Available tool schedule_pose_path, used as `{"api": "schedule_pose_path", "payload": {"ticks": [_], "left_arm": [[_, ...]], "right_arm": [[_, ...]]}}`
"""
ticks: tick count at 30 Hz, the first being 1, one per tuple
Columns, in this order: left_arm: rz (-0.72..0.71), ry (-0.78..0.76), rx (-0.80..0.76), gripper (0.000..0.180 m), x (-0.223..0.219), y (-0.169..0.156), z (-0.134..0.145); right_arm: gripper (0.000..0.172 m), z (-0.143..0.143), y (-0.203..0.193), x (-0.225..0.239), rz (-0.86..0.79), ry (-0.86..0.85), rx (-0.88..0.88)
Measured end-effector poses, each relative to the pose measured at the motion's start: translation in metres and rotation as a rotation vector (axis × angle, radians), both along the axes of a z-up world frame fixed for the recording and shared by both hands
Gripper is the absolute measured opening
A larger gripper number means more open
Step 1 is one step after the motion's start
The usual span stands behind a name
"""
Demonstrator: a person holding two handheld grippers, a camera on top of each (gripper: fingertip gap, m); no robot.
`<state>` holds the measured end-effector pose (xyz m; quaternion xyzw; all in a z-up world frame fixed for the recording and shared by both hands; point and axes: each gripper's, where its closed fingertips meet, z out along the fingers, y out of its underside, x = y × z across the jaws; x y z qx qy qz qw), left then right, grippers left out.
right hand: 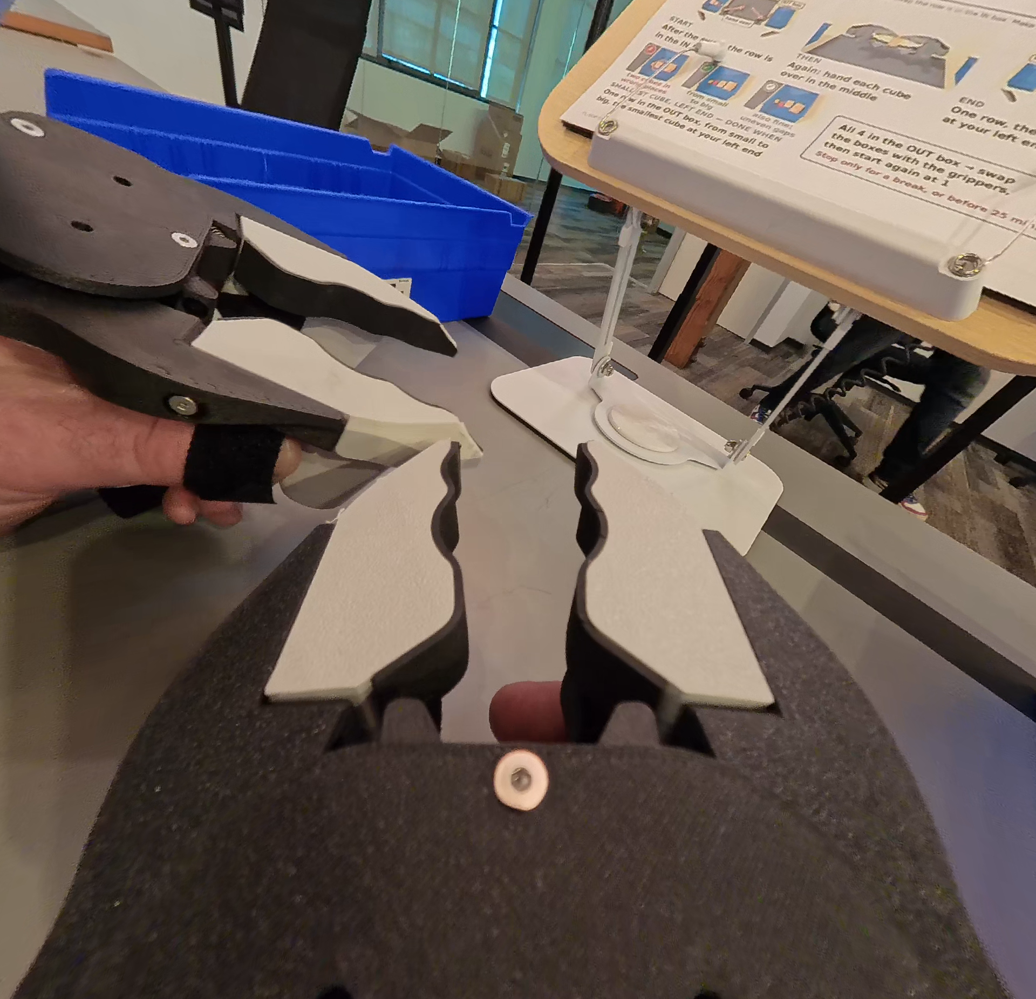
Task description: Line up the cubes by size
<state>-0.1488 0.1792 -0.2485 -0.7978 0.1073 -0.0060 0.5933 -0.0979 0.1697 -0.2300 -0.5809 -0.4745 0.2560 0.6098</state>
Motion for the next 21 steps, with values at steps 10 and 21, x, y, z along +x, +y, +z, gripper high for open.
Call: {"api": "schedule_pose_path", "payload": {"ticks": [10,21], "left_arm": [[0.049,0.236,0.233,0.057,-0.038,-0.033,0.084],[0.077,0.776,0.030,0.062,-0.196,-0.049,0.159]], "right_arm": [[0.038,0.004,0.004,0.004,0.005,0.045,-0.029],[0.038,0.004,0.004,0.003,0.011,0.040,-0.032]]}}
